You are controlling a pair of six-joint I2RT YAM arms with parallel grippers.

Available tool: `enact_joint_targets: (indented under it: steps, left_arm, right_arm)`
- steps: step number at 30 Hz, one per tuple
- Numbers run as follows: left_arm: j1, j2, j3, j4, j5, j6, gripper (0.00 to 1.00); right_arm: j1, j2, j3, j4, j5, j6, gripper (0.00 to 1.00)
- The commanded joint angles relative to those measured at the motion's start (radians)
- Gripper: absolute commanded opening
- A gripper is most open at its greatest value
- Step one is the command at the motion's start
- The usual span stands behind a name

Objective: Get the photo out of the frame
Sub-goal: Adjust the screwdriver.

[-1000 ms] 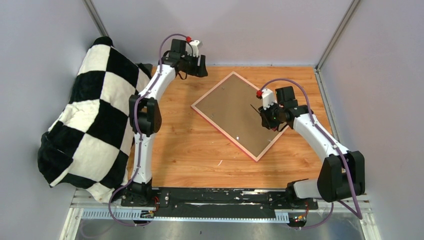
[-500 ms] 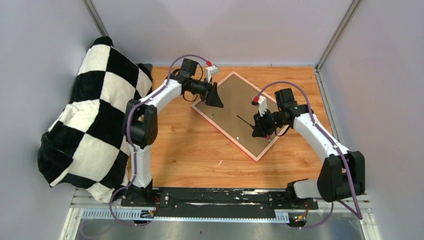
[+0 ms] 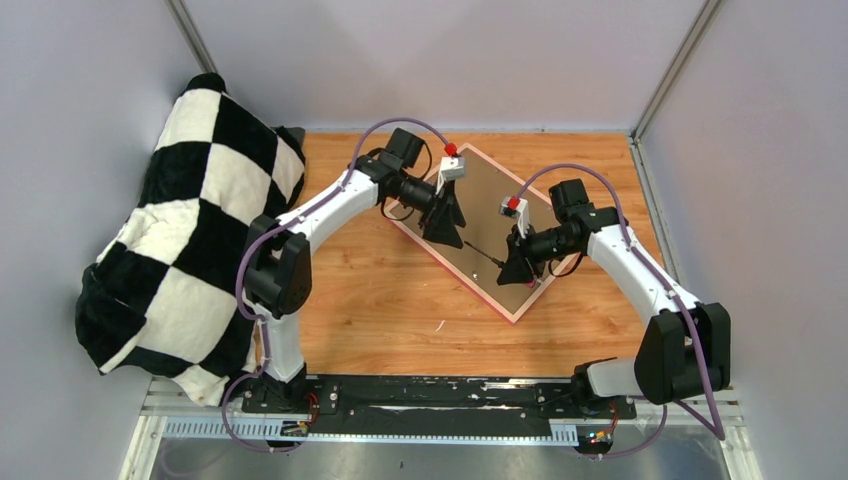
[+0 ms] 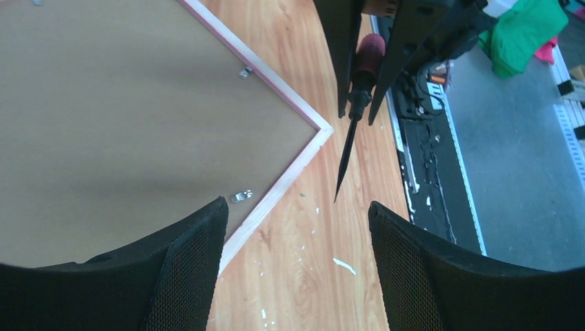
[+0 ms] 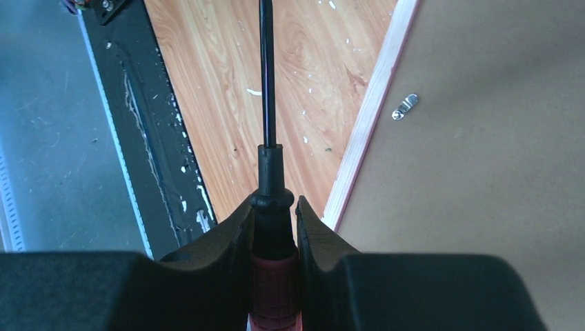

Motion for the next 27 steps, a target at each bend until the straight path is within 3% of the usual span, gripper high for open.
enact_joint_targets:
  steps: [1, 8, 17, 27]
  left_arm:
    - [-0.035, -0.034, -0.017, -0.055, -0.021, 0.093, 0.76]
    - [-0.091, -0.052, -0.031, -0.059, -0.033, 0.083, 0.7]
    - [-0.138, -0.052, -0.025, -0.061, -0.04, 0.07, 0.55]
    - [-0.154, -0.113, -0.052, -0.063, -0.084, 0.142, 0.44]
  right_arm:
    - [-0.004, -0.013, 0.029, -0.055, -0.073, -0.046, 0.0]
    - [-0.005, 0.001, 0.026, -0.056, -0.087, -0.045, 0.0]
    - [-0.004, 0.007, 0.023, -0.058, -0.102, -0.045, 0.0]
    - [-0.006, 0.059, 0.043, -0.092, -0.147, -0.042, 0.0]
